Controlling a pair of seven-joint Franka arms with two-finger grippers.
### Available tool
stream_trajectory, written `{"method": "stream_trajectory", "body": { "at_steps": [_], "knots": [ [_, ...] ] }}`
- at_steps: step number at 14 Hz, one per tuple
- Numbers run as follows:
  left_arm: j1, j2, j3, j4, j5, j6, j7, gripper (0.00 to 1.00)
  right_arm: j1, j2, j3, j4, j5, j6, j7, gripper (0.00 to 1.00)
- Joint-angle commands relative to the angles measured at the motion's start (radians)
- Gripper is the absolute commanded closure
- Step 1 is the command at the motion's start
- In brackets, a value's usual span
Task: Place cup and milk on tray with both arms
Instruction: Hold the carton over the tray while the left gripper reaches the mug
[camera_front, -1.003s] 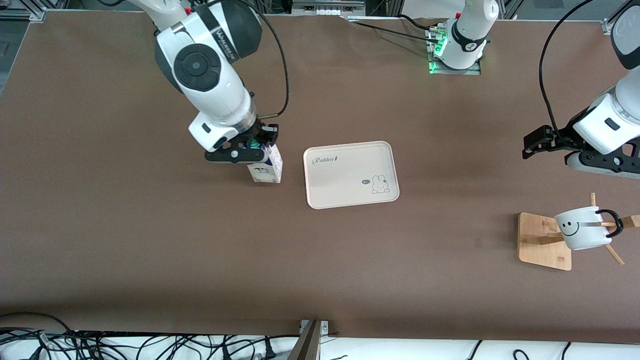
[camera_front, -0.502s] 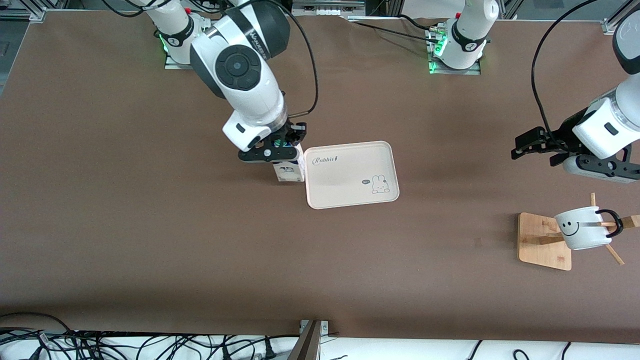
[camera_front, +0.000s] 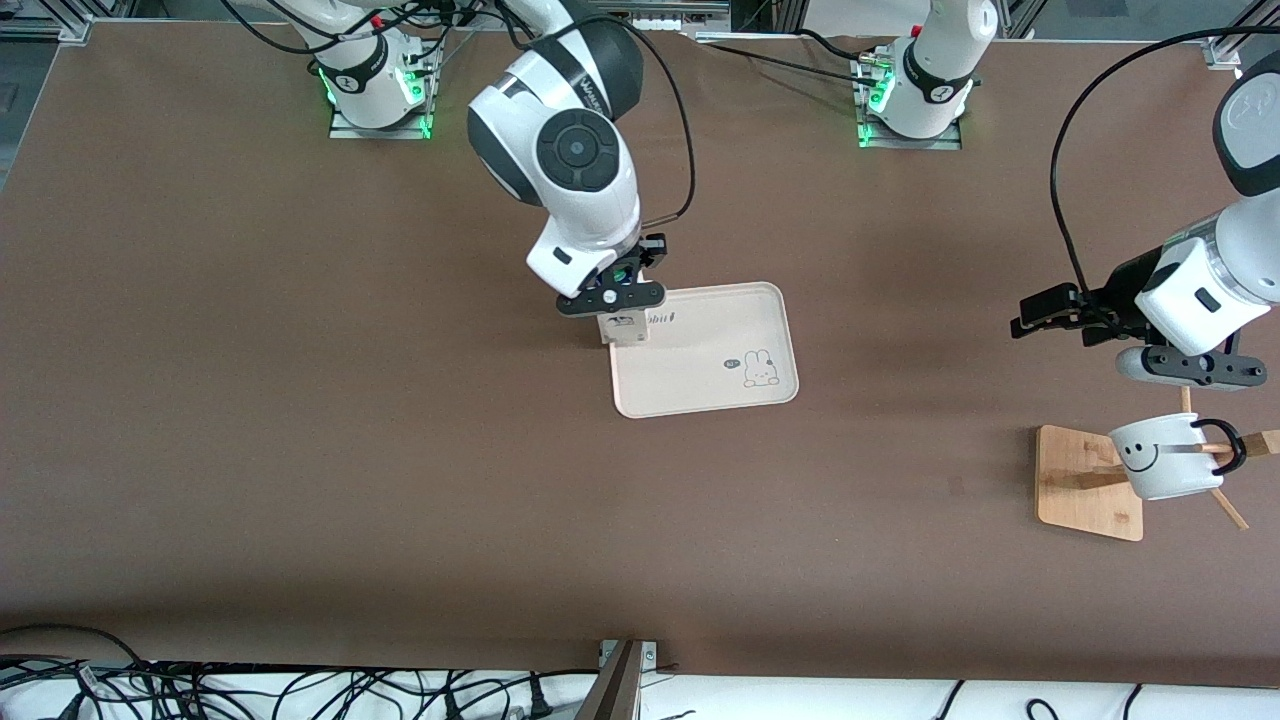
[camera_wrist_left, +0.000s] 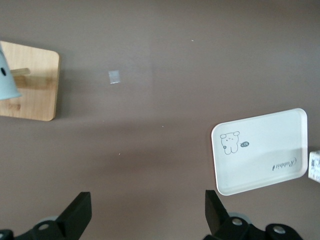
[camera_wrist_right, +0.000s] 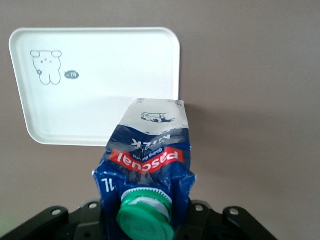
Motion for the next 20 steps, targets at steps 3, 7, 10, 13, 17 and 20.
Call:
{"method": "stream_trajectory", "body": {
  "at_steps": [3, 7, 10, 13, 17, 20],
  "knots": [
    [-0.017, -0.014, -0.051, 0.003, 0.125, -0.01, -0.241, 0.0, 0.031, 0.05, -0.034, 0.069, 0.009, -0.021, -0.002, 0.52],
    [-0.016, -0.085, -0.136, -0.105, 0.324, 0.083, -0.348, 0.0, 0.044, 0.119, -0.06, 0.152, 0.015, -0.038, -0.006, 0.52],
    [0.019, -0.163, -0.135, -0.298, 0.365, 0.336, -0.35, 0.0, 0.076, 0.162, -0.112, 0.217, 0.078, -0.035, -0.005, 0.52],
    [0.081, -0.243, -0.137, -0.522, 0.365, 0.679, -0.353, 0.0, 0.091, 0.167, -0.114, 0.219, 0.077, -0.036, -0.005, 0.52],
    [0.186, -0.238, -0.138, -0.671, 0.366, 0.98, -0.336, 0.0, 0.108, 0.179, -0.117, 0.216, 0.074, -0.048, -0.006, 0.52],
    [0.236, -0.195, -0.14, -0.684, 0.365, 1.01, -0.338, 0.0, 0.116, 0.192, -0.132, 0.215, 0.074, -0.048, -0.008, 0.51]
  ]
}}
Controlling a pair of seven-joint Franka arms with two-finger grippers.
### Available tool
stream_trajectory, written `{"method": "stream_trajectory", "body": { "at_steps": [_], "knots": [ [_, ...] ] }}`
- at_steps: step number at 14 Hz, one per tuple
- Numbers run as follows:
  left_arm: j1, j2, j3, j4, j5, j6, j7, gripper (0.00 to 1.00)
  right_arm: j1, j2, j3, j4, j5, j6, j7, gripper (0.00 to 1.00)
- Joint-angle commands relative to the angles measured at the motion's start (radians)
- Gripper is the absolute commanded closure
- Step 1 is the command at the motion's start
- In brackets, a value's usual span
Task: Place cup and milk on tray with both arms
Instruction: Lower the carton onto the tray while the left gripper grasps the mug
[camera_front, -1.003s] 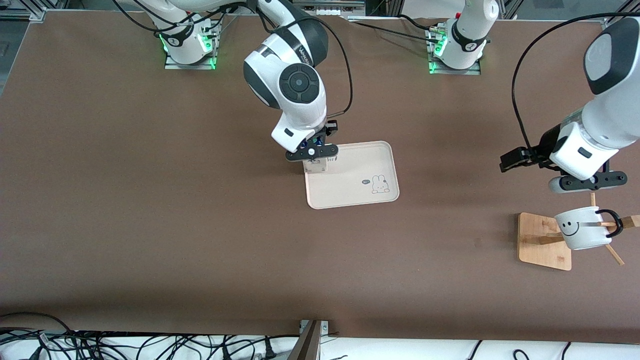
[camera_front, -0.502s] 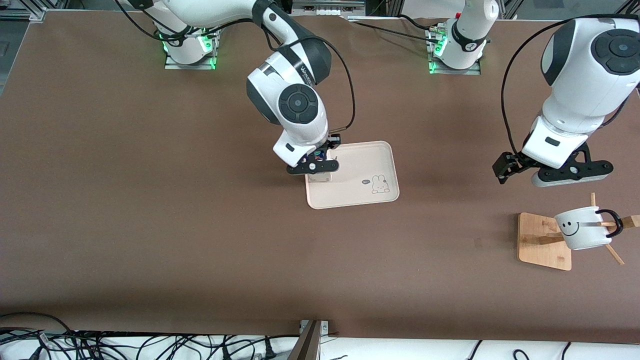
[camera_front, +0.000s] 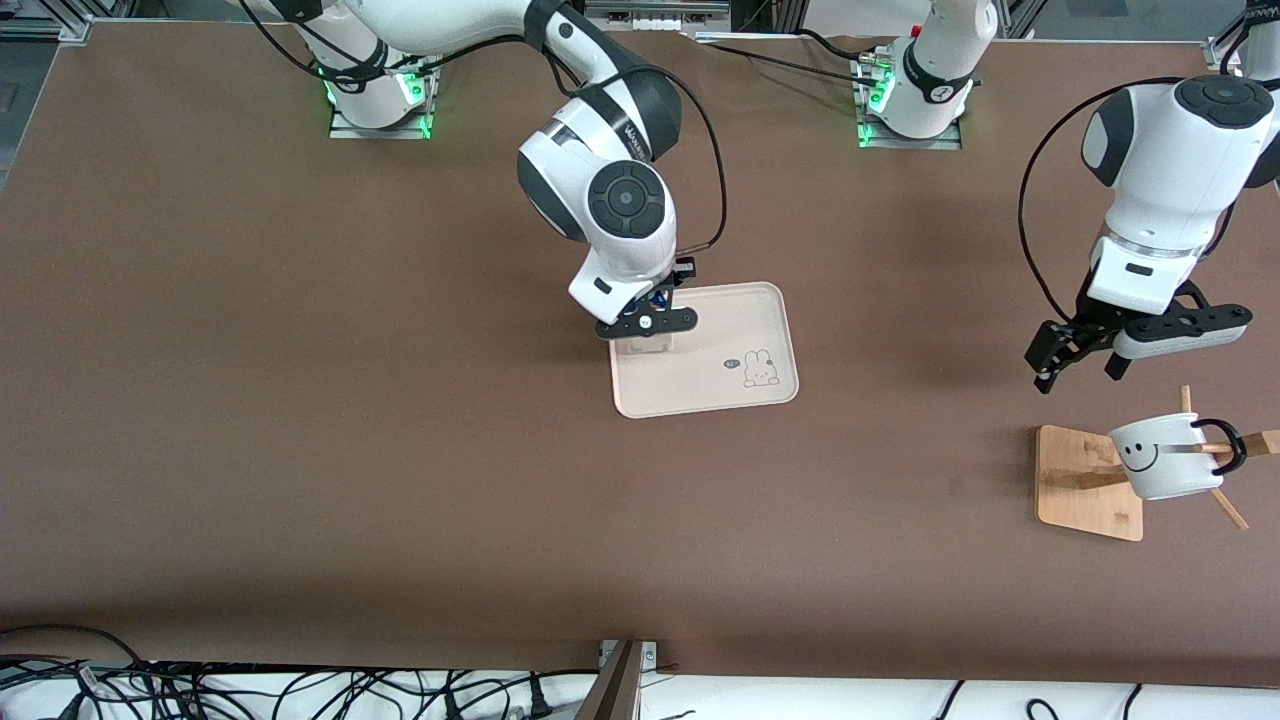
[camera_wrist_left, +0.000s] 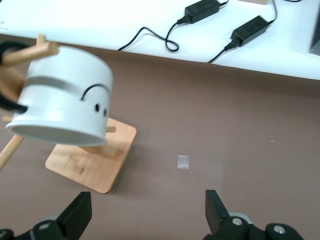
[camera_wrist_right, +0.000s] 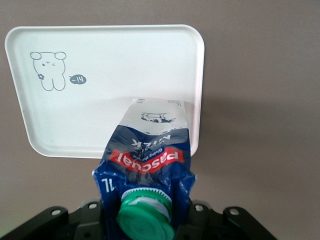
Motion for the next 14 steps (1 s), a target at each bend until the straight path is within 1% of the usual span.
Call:
{"method": "stream_trajectory", "body": {
  "at_steps": [1, 3, 4, 6, 9, 12, 13, 14],
  "knots": [
    [0.04, 0.028, -0.008, -0.003, 0.017, 0.043, 0.023, 0.0, 0.015, 0.031, -0.032, 0.037, 0.015, -0.02, -0.01, 0.51],
    [0.079, 0.075, -0.008, 0.007, 0.014, 0.118, 0.087, 0.0, 0.015, 0.034, -0.034, 0.037, 0.015, -0.012, -0.01, 0.51],
    [0.083, 0.112, -0.008, 0.037, 0.014, 0.15, 0.109, 0.0, 0.015, 0.037, -0.032, 0.037, 0.015, -0.011, -0.01, 0.51],
    [0.082, 0.189, -0.008, 0.129, 0.014, 0.155, 0.124, 0.0, 0.015, 0.042, -0.034, 0.037, 0.015, 0.002, -0.01, 0.51],
    [0.073, 0.206, -0.011, 0.148, 0.0, 0.156, 0.115, 0.0, 0.023, 0.045, -0.034, 0.037, 0.015, 0.008, -0.006, 0.51],
    [0.071, 0.249, -0.011, 0.201, -0.006, 0.156, 0.124, 0.0, 0.026, 0.054, -0.035, 0.037, 0.015, 0.009, -0.004, 0.51],
    [0.076, 0.251, -0.011, 0.203, -0.006, 0.156, 0.124, 0.0, 0.027, 0.059, -0.035, 0.037, 0.015, 0.011, 0.002, 0.51],
    [0.077, 0.248, -0.011, 0.202, -0.003, 0.156, 0.126, 0.16, 0.027, 0.059, -0.035, 0.037, 0.015, 0.011, 0.004, 0.51]
  ]
}}
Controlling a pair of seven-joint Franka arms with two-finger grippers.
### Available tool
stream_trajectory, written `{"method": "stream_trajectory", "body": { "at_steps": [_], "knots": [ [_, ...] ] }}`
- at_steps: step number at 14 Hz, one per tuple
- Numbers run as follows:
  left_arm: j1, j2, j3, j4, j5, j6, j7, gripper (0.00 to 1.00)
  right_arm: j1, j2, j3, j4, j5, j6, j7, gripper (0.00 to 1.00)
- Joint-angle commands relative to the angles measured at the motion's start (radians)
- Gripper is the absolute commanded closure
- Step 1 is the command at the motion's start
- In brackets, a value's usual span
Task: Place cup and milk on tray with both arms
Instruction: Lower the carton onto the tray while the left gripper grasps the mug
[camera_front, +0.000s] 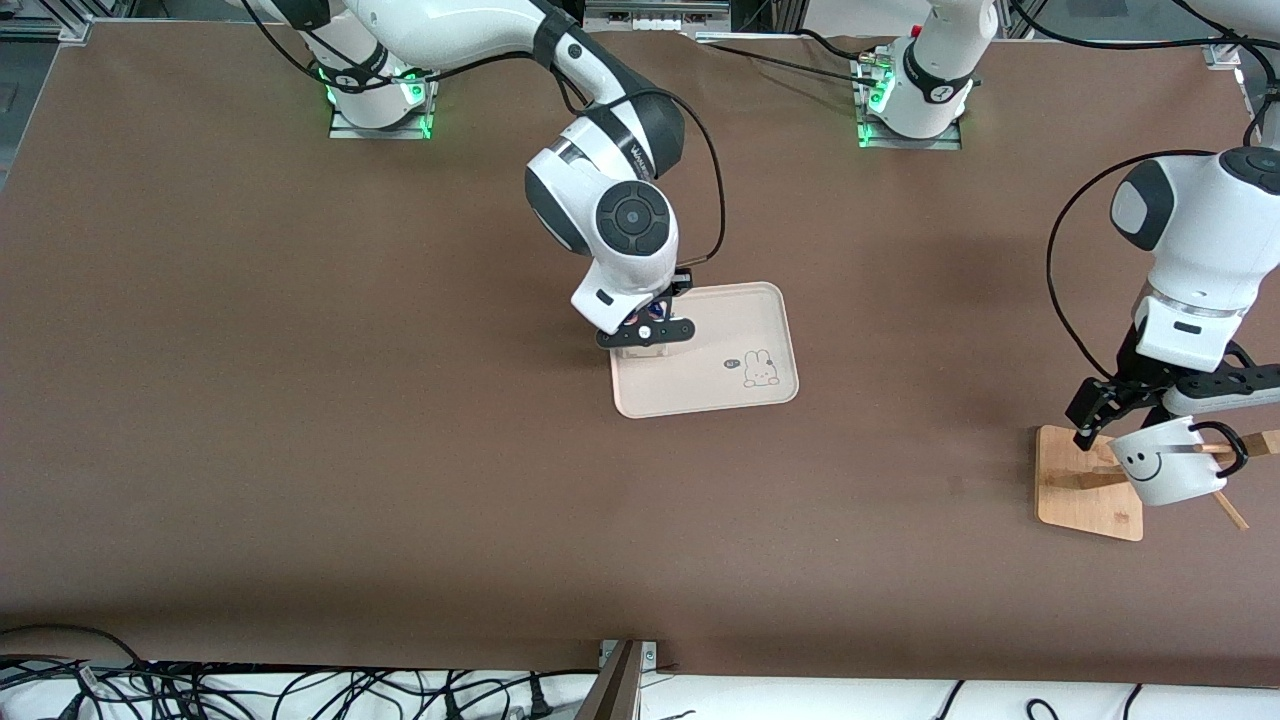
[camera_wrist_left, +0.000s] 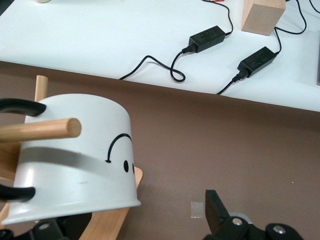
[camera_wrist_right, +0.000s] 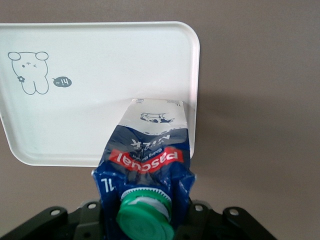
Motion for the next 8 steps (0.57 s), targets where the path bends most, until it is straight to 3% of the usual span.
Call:
{"method": "stream_trajectory", "body": {
  "at_steps": [1, 2, 5, 8],
  "knots": [
    [0.006, 0.022, -0.004, 0.031, 0.0, 0.001, 0.026, 0.35, 0.014, 0.026, -0.013, 0.035, 0.015, -0.001, 0.008, 0.49],
    [0.006, 0.019, -0.004, 0.031, 0.002, 0.001, 0.028, 0.38, 0.014, 0.027, -0.013, 0.033, 0.015, -0.001, 0.014, 0.47],
    [0.006, -0.008, -0.004, 0.008, 0.009, 0.001, 0.029, 0.38, 0.014, 0.03, -0.013, 0.026, 0.015, 0.006, 0.034, 0.0],
    [0.007, -0.066, -0.009, -0.079, 0.008, 0.048, 0.02, 0.41, 0.017, 0.024, -0.013, 0.027, 0.015, 0.006, 0.076, 0.0]
  ]
}}
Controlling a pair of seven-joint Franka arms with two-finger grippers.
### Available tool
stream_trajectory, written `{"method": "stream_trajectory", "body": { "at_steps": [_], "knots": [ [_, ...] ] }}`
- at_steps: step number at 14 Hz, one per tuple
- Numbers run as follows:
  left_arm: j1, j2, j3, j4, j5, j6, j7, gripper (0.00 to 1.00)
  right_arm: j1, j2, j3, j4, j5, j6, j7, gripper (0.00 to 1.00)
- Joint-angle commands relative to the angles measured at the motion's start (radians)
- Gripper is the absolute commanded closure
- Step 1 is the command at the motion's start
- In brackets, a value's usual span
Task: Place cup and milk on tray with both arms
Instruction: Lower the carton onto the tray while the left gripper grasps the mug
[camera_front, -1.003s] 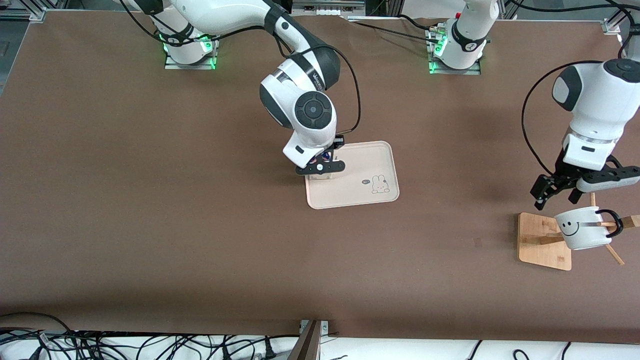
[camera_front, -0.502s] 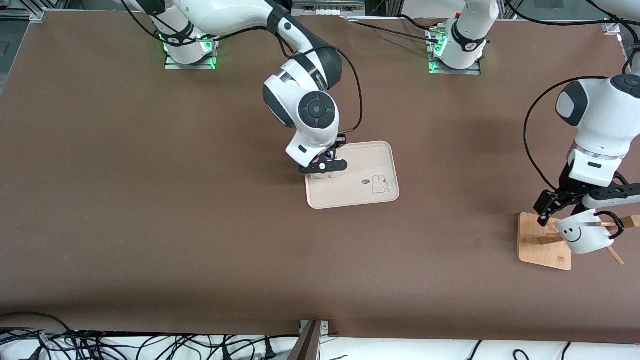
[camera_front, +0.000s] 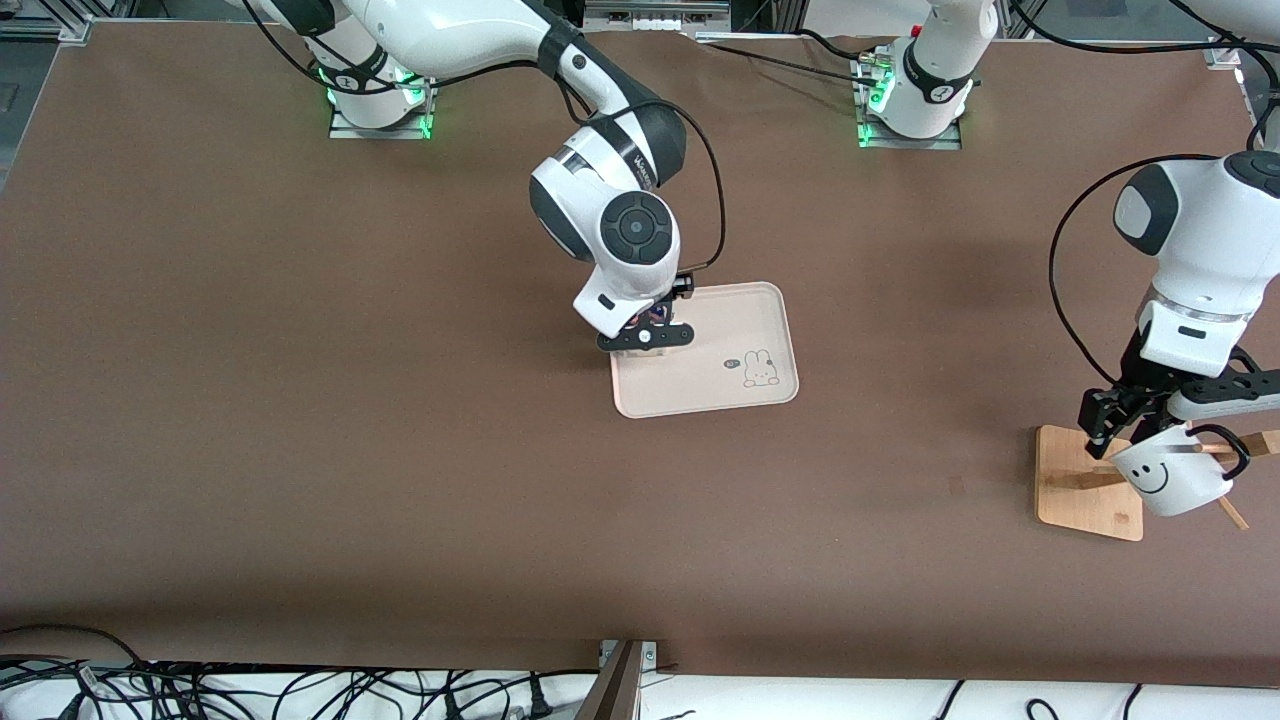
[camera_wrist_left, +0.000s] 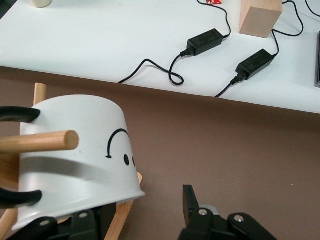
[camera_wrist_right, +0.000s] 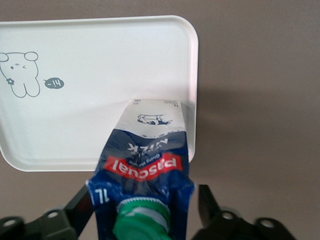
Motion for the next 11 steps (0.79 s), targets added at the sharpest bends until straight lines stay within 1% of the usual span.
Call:
{"method": "stream_trajectory", "body": {
  "at_steps": [1, 2, 3, 6, 7, 9, 10, 11],
  "knots": [
    [0.01, -0.067, -0.003, -0.127, 0.009, 0.14, 0.015, 0.41, 0.015, 0.005, -0.012, 0.028, 0.016, -0.002, 0.037, 0.0],
    [0.018, -0.067, -0.003, -0.166, 0.009, 0.224, 0.016, 0.41, 0.015, 0.002, -0.014, 0.033, 0.016, -0.002, 0.032, 0.0],
    [0.029, -0.066, -0.003, -0.181, 0.009, 0.266, 0.016, 0.41, 0.016, -0.001, -0.017, 0.033, 0.016, -0.005, 0.029, 0.0],
    [0.03, -0.064, -0.003, -0.184, 0.009, 0.271, 0.018, 0.4, 0.016, -0.027, -0.02, 0.033, 0.038, -0.014, 0.046, 0.0],
    [0.032, -0.064, -0.001, -0.184, 0.011, 0.271, 0.018, 0.37, 0.013, -0.041, -0.022, 0.033, 0.042, -0.023, 0.048, 0.0],
    [0.039, -0.063, -0.003, -0.186, 0.011, 0.271, 0.018, 0.36, 0.005, -0.062, -0.032, 0.033, 0.042, -0.046, 0.046, 0.0],
    [0.041, -0.06, -0.001, -0.186, 0.011, 0.271, 0.018, 0.37, 0.001, -0.07, -0.037, 0.036, 0.044, -0.069, 0.045, 0.0],
    [0.047, -0.056, -0.001, -0.186, 0.011, 0.271, 0.018, 0.43, -0.007, -0.079, -0.037, 0.038, 0.045, -0.084, 0.045, 0.0]
  ]
}}
